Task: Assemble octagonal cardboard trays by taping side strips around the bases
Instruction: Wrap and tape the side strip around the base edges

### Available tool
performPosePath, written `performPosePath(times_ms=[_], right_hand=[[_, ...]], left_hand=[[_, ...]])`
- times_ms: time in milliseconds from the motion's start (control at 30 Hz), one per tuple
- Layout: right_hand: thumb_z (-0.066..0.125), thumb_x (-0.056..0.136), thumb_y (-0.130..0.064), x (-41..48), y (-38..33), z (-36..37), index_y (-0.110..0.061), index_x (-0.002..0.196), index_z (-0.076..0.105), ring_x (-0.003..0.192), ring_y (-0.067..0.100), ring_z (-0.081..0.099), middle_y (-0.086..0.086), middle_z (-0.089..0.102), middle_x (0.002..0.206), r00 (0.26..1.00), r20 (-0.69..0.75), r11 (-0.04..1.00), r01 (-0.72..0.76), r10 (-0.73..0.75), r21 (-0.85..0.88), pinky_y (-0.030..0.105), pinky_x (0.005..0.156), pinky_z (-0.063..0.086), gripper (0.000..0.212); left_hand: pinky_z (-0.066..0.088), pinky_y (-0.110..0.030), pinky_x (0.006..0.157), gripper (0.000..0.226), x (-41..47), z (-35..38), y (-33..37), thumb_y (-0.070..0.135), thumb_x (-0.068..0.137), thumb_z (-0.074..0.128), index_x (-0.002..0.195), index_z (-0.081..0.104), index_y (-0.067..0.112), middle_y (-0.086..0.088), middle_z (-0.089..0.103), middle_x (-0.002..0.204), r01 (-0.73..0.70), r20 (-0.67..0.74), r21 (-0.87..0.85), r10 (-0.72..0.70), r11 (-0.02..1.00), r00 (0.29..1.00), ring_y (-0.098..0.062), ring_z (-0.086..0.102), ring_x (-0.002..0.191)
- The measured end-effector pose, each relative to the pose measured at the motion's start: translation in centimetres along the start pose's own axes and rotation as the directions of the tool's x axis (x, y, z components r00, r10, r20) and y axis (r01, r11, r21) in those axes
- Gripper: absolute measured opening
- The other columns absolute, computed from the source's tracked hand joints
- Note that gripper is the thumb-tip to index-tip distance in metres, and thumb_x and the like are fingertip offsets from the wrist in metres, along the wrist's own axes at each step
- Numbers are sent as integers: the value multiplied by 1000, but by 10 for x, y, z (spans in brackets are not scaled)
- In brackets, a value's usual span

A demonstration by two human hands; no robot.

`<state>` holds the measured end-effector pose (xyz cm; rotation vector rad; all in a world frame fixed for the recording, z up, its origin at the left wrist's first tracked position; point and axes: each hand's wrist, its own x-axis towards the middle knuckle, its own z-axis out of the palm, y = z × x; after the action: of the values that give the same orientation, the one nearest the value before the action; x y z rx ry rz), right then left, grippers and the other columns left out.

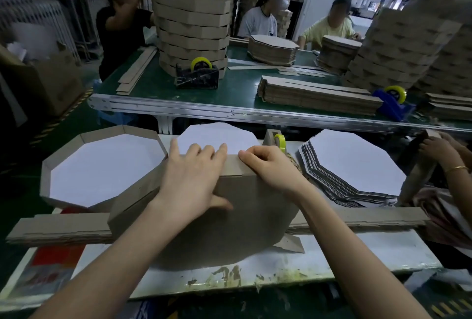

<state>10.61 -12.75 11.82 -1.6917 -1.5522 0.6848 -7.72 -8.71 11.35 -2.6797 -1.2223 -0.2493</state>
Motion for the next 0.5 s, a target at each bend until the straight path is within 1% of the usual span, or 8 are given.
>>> performPosePath(times_ms=[67,133,200,233,300,367,400,500], right_hand=[[54,100,-37,0,2,-1,-28,72,64,60,-8,51,-23,60,61,999,34,1000,24,-24,8,8,55,36,32],[52,102,-35,-1,7,-6,-25,86,70,67,-8,54,-23,63,69,999,41,997,28,-30,66,9,62,40,26],[46,103,-37,-3,15,-18,-17,106,71,72,-6,58,-22,64,71,998,52,981,-50,40,188,12,68,44,32],[44,103,-40,-5,18,-24,-13,108,70,69,-4,58,-20,64,70,994,81,971,-95,79,220,13,68,45,38],[44,102,-45,-7,21,-33,-13,96,72,68,-1,58,-13,64,71,985,152,981,-107,83,163,19,71,45,43],[46,99,-51,-6,13,-39,-20,76,69,64,2,54,-7,59,66,974,222,998,-47,36,44,26,72,45,45],[47,97,-55,-4,7,-42,-20,73,69,63,4,54,-3,58,65,968,252,1000,-19,21,-11,27,70,46,47],[54,91,-57,1,-9,-52,-24,74,74,55,0,50,-11,58,59,949,314,997,12,11,-73,15,54,39,42]], left_hand=[[31,-44,103,100,13,-3,14,84,65,54,141,30,23,4,51,133,-22,-13,-87,21,996,1000,-20,47,123],[40,-35,88,90,24,-5,25,82,69,55,133,36,22,3,58,124,-68,-53,-127,61,990,997,-19,55,111],[45,-33,79,105,26,-5,25,86,67,53,145,25,21,3,60,126,-70,-60,-128,63,989,996,-19,60,107],[47,-33,77,113,25,-3,21,89,64,50,150,19,22,4,61,127,-61,-63,-127,54,990,997,-20,61,108],[51,-34,76,116,18,-2,13,94,60,43,152,17,29,8,62,127,-55,-99,-128,43,990,994,-18,62,106],[53,-33,70,110,8,-2,5,97,61,33,149,28,32,10,66,118,-65,-185,-140,39,988,982,-16,64,98],[54,-32,65,106,1,-2,2,97,62,29,145,37,31,10,68,112,-75,-245,-156,35,985,969,-16,66,90],[54,-35,62,100,-16,7,-13,95,65,31,140,46,31,6,70,110,-46,-321,-342,-70,939,944,-19,67,84]])
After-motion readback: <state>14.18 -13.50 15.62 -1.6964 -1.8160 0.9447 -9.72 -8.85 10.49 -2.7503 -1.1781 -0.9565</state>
